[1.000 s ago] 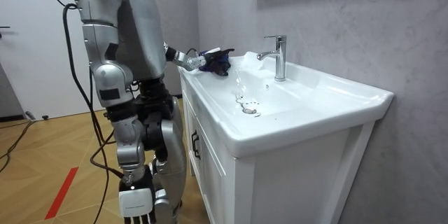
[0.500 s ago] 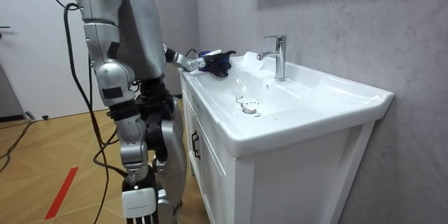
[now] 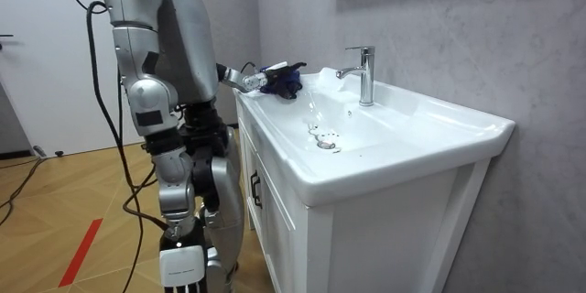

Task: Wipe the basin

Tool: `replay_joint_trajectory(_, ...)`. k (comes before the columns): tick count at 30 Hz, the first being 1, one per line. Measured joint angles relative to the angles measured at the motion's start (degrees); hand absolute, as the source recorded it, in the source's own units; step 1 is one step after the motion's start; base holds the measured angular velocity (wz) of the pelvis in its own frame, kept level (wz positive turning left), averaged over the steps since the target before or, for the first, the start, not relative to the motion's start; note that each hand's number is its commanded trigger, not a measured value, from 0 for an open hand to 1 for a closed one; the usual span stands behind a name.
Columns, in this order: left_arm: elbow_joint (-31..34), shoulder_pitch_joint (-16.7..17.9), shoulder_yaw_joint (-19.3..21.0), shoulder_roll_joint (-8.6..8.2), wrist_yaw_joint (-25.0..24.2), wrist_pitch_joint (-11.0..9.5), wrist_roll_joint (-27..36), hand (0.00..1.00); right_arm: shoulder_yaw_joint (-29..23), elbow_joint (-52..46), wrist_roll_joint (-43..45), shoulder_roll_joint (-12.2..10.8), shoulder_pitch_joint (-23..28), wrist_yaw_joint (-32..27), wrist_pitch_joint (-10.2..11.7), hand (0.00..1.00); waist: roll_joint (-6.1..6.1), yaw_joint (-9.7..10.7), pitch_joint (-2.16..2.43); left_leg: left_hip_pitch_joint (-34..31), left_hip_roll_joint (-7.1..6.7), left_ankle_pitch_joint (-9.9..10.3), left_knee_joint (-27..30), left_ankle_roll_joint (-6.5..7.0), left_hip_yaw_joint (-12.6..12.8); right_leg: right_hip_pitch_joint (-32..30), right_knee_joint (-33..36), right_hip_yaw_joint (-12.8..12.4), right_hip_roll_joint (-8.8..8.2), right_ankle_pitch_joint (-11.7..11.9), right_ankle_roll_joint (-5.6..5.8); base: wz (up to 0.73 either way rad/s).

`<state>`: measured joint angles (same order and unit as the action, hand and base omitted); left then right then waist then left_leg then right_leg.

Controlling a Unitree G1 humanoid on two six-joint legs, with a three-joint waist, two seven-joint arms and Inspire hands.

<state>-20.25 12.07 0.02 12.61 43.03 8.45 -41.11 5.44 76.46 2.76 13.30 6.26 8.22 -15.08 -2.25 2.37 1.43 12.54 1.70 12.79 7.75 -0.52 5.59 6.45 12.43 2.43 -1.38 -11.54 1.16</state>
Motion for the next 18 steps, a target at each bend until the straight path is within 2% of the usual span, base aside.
replay_joint_trajectory(3, 1.1, 0.0, 0.3, 0.0, 0.0, 0.0, 0.0, 0.0, 0.0, -0.4, 0.0, 0.0, 0.4, 0.1, 0.1, 0.0, -0.16, -0.6, -0.28, -0.3, -0.01, 0.0, 0.0, 0.0, -0.7, 0.0, 0.0, 0.1, 0.01, 0.0, 0.0, 0.01)
replay_joint_trajectory(10, 2.5, 0.3, 0.4, -0.01, 0.1, -0.6, 0.0, 0.0, -0.1, -0.6, 0.2, 0.0, 0.5, 0.1, 0.1, 0.0, 0.19, -1.2, -0.21, -1.7, -0.02, 0.0, 0.1, 0.0, -1.6, -0.7, 0.1, 0.9, -0.03, 0.0, -0.05, 0.06)
replay_joint_trajectory(18, 4.1, 1.9, 0.4, -0.01, 0.5, -1.1, 0.1, 0.0, 0.0, -1.3, 2.1, 0.0, 0.4, -1.2, 0.1, 0.0, 0.46, -1.3, -0.31, -2.0, -0.02, 0.0, 0.1, 0.0, -1.6, -0.9, 0.1, 0.9, -0.04, -0.2, -0.17, 0.0)
